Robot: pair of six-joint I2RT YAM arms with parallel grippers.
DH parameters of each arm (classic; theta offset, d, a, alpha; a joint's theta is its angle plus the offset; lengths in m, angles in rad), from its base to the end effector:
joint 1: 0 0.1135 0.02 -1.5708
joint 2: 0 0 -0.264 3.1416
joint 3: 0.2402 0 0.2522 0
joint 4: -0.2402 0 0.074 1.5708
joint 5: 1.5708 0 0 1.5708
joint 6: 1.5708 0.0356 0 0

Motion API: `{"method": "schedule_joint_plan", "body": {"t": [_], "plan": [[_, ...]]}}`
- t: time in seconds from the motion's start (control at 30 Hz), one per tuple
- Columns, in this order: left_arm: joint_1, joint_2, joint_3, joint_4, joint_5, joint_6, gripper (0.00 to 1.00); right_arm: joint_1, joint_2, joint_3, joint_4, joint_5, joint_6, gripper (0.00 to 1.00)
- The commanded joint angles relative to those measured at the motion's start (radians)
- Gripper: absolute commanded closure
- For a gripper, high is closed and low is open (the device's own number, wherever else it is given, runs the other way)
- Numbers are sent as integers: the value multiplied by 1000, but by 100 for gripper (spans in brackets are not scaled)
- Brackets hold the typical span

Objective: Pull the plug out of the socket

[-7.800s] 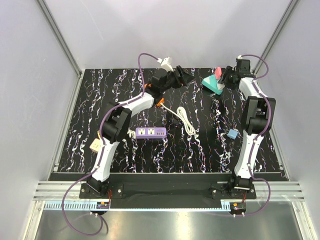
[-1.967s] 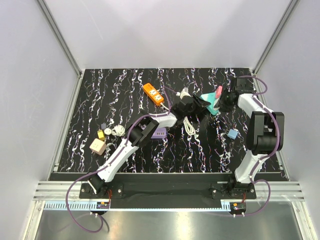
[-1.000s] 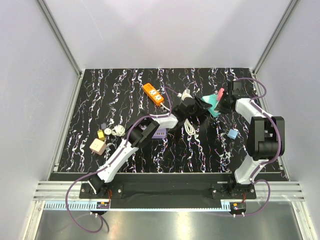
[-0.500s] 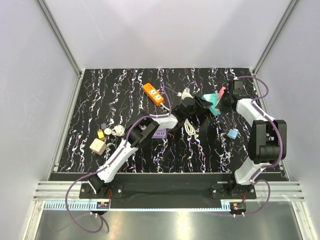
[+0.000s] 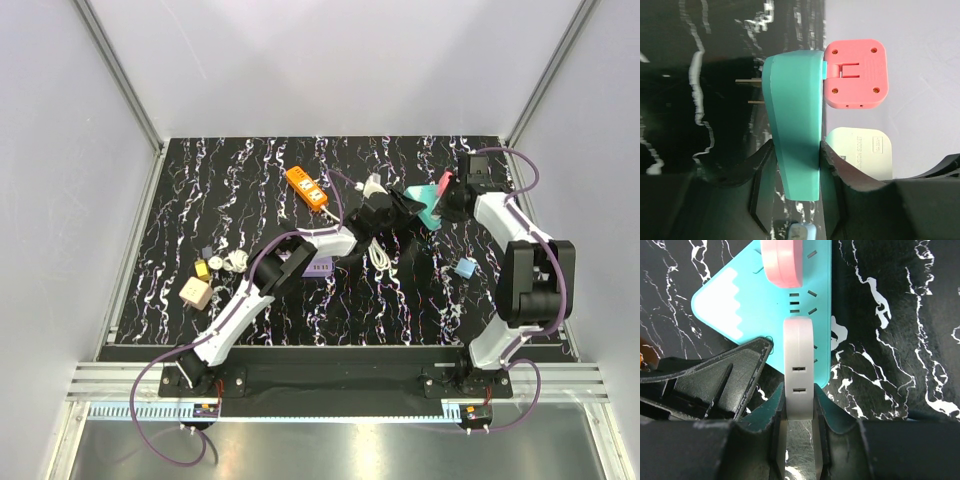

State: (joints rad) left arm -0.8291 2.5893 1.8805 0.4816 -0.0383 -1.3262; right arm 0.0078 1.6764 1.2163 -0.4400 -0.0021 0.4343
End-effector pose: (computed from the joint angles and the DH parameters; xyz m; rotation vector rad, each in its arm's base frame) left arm 0.3905 -0.4242 0.1134 -0.5396 1.9979 -1.4306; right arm 0.3621 0.0029 0.2352 0.5242 2.4249 0.1921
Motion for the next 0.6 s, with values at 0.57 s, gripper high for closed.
{"method": "schedule_joint_plan", "body": {"t": [0.57], "plan": [[33, -3, -34, -130, -66, 13, 100, -14, -3, 186, 24, 68, 7, 100]]}}
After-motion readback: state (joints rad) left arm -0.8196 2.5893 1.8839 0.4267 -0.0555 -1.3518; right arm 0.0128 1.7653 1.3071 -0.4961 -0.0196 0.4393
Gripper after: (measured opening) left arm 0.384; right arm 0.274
